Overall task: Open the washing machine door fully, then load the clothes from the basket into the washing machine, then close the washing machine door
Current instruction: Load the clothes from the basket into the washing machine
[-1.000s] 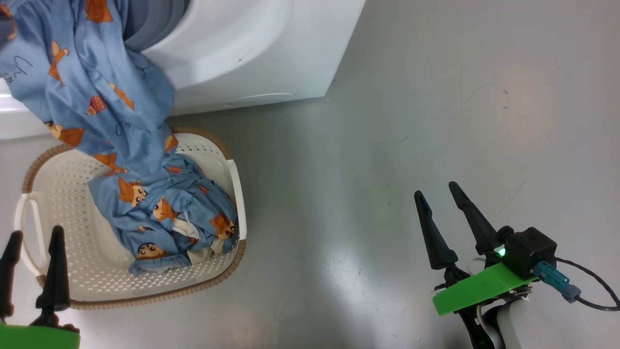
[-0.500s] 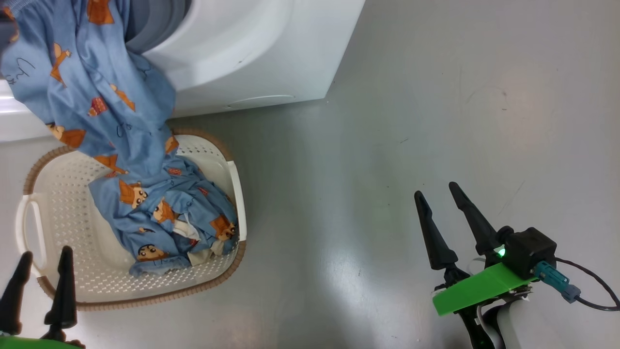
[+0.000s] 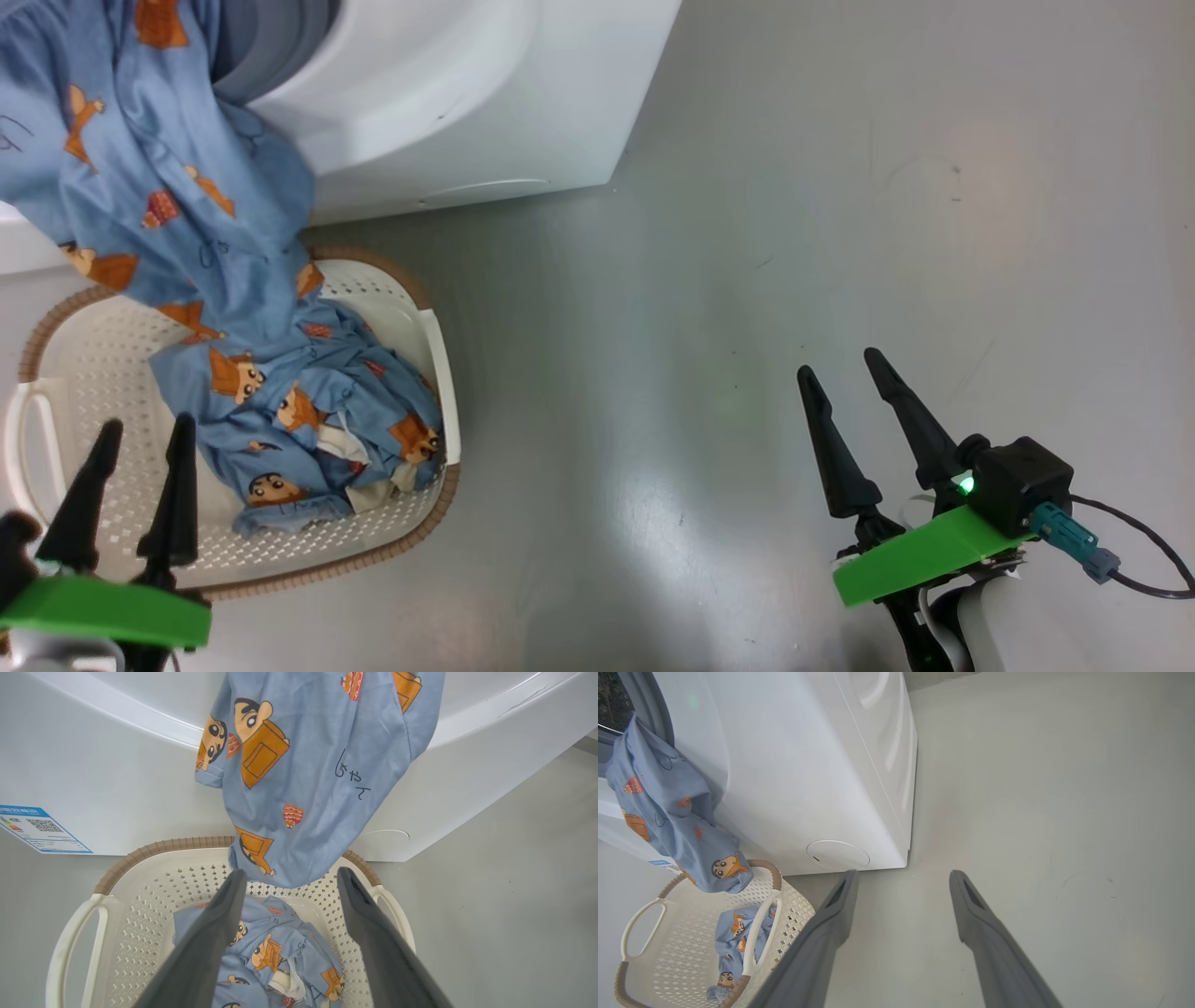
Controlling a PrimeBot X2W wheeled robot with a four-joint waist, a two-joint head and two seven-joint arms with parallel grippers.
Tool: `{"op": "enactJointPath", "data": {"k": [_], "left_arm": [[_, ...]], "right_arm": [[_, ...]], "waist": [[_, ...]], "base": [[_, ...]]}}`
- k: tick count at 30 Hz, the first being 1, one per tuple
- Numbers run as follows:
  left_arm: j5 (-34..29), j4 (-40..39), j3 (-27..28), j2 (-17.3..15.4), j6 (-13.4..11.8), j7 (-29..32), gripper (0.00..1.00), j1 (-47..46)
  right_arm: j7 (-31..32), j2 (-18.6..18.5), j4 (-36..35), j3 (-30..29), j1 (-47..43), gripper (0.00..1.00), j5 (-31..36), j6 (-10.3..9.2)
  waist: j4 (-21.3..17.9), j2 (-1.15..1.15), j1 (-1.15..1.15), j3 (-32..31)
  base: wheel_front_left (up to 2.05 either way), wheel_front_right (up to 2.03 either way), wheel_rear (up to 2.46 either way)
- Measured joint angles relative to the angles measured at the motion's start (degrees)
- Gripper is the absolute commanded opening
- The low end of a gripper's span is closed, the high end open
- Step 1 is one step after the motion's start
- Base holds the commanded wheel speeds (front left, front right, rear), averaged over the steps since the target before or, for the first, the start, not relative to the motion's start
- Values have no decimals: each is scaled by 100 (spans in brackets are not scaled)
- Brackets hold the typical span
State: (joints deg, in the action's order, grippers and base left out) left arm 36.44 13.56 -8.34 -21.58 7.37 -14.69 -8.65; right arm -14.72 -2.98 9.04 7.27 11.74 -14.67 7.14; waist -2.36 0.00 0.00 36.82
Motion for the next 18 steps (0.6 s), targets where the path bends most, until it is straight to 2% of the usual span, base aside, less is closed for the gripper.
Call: {"op": "enactJointPath", "data": {"k": [10, 18], "left_arm": [[146, 414, -415, -123, 0, 0, 100, -694], [387, 689, -467, -315, 0, 0, 100, -1097]], "right_arm": [[0, 0, -113, 37, -5, 100, 0, 0], [0, 2, -308, 102, -20, 100, -5, 0]], "waist": [[-154, 0, 0, 172], [-340, 0, 0, 421]], "base": [[0, 0, 0], [0, 0, 0]]}}
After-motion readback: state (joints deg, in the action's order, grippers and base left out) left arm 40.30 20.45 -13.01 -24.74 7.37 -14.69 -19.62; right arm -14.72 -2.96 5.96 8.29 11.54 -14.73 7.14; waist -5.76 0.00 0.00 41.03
